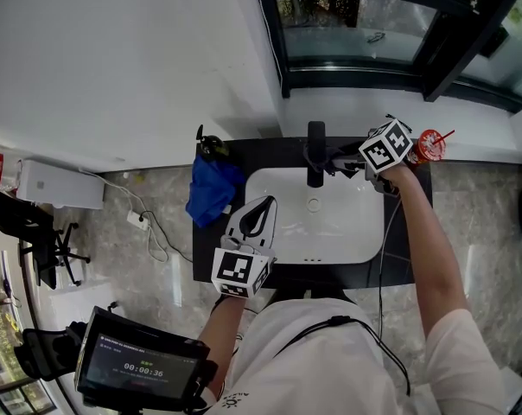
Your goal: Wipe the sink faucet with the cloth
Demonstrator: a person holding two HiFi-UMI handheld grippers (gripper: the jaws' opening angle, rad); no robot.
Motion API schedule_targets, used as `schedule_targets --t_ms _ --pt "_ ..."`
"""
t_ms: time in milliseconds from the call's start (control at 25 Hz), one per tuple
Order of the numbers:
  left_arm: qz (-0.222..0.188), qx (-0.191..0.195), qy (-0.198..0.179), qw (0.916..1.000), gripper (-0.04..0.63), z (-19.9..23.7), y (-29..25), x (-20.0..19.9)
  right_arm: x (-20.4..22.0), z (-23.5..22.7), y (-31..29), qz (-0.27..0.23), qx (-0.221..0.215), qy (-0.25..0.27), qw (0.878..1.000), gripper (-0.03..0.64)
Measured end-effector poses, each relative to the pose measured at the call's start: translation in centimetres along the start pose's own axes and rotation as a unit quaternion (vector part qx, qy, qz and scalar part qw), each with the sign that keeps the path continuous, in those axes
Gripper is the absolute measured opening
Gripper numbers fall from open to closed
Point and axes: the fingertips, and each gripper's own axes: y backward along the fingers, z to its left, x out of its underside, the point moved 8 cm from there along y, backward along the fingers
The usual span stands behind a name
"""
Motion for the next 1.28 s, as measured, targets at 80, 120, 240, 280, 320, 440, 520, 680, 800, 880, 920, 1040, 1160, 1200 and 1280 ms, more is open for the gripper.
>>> schedule_targets --t_ms 80,120,240,280,320,440,520,680,800,880,920,1040,1160,1200,1280 --pt "-0.002 0.001 -0.001 1.0000 -0.006 0.0 0.1 0.0 0.5 -0.2 0.5 -0.006 0.007 -0.006 1.000 0.110" --pt "-0.002 0.002 -0.001 1.0000 -0.006 0.0 0.1 0.0 0.7 -0.3 0.7 -0.007 0.010 -0.010 1.000 0.110" --pt "-0.003 0.005 -0.001 1.0000 -0.006 0.0 0.2 0.0 1.6 -0.4 1.3 -0.011 0.015 -0.022 1.000 0.109" --pt "-0.003 0.006 -0.001 1.0000 -0.006 -0.1 0.1 0.0 1.9 -0.5 1.5 -0.014 0.018 -0.026 0.999 0.110" --pt "-0.003 0.007 -0.002 1.0000 -0.006 -0.1 0.1 0.0 2.2 -0.5 1.8 -0.018 0.020 -0.028 0.999 0.110" --pt "-0.003 0.010 -0.002 0.9999 -0.006 -0.2 0.1 0.1 3.2 0.0 2.4 -0.029 0.016 -0.031 0.999 0.110" --pt "-0.003 0.012 -0.002 0.9999 -0.006 -0.2 0.1 0.2 3.8 1.1 2.8 -0.035 -0.006 -0.020 0.999 0.110" --pt "-0.003 0.012 -0.002 0.9999 -0.006 -0.1 0.3 0.3 4.7 4.1 2.3 -0.013 -0.075 0.010 0.997 0.110" --pt "-0.004 0.014 -0.005 0.9999 -0.006 -0.2 0.3 0.4 5.1 5.5 1.0 0.013 -0.109 0.026 0.994 0.110" --pt "-0.005 0.016 -0.007 0.9998 -0.006 -0.2 0.3 0.6 5.0 5.8 0.3 0.022 -0.122 0.031 0.992 0.110" --pt "-0.005 0.016 -0.008 0.9998 -0.006 -0.2 0.3 0.6 4.8 5.9 -0.1 0.027 -0.124 0.033 0.991 0.110" --pt "-0.002 0.012 -0.008 0.9999 -0.006 0.0 0.4 0.8 4.1 5.6 -1.0 0.053 -0.127 0.043 0.990 0.110" --pt "0.001 0.007 -0.008 0.9999 -0.006 0.2 0.6 1.0 3.3 5.3 -1.7 0.077 -0.131 0.051 0.987 0.110" --pt "0.001 0.005 -0.008 1.0000 -0.006 0.3 0.7 1.0 2.9 5.1 -1.9 0.082 -0.131 0.051 0.987 0.110" --pt "0.001 0.001 -0.006 1.0000 -0.006 0.4 0.7 1.0 2.3 4.6 -2.2 0.091 -0.130 0.050 0.986 0.110"
